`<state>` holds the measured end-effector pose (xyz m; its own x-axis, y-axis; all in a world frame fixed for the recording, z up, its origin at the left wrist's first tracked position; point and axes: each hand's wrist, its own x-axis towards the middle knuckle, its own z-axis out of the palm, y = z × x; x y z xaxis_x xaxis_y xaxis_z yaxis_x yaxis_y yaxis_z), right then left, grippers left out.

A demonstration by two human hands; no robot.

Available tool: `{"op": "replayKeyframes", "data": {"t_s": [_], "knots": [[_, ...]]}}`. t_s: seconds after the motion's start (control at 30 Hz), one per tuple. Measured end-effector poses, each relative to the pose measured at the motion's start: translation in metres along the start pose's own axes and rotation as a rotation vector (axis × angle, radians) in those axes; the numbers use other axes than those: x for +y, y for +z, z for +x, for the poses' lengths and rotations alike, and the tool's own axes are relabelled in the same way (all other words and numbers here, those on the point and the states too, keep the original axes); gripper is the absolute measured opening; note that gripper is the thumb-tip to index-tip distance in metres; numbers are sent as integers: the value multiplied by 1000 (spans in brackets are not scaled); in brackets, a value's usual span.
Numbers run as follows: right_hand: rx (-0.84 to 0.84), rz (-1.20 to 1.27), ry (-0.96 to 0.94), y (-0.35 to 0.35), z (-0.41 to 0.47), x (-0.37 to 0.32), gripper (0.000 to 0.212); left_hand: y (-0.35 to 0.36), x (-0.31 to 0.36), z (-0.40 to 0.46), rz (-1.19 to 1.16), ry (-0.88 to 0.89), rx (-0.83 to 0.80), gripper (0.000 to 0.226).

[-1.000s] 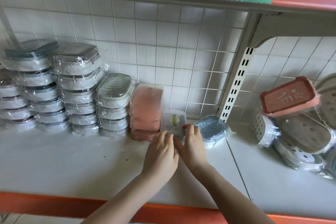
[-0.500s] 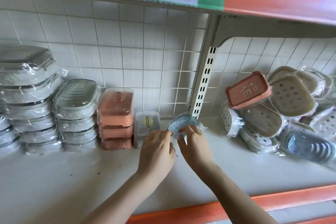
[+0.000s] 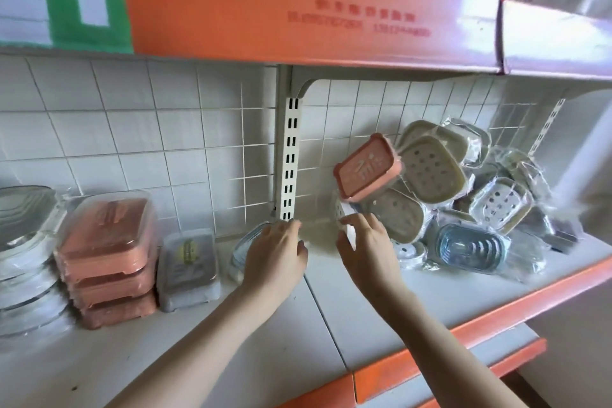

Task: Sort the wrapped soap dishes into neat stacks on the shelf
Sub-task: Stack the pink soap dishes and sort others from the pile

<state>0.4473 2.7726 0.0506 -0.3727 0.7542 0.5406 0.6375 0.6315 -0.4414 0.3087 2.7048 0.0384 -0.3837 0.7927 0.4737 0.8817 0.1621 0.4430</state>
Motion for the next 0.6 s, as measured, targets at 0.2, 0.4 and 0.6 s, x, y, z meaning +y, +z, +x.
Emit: {"op": "replayKeyframes", "data": {"t_s": [0.2, 0.4, 0.6], "knots": [[89, -14, -29, -30, 19, 33, 18, 14, 41, 26, -20, 89, -2, 30], [198, -6, -29, -59, 41, 63, 24, 30, 79, 48, -26, 128, -2, 29], [235, 20, 25, -81, 61, 102, 19, 46, 114, 71, -35, 120, 7, 33]]}}
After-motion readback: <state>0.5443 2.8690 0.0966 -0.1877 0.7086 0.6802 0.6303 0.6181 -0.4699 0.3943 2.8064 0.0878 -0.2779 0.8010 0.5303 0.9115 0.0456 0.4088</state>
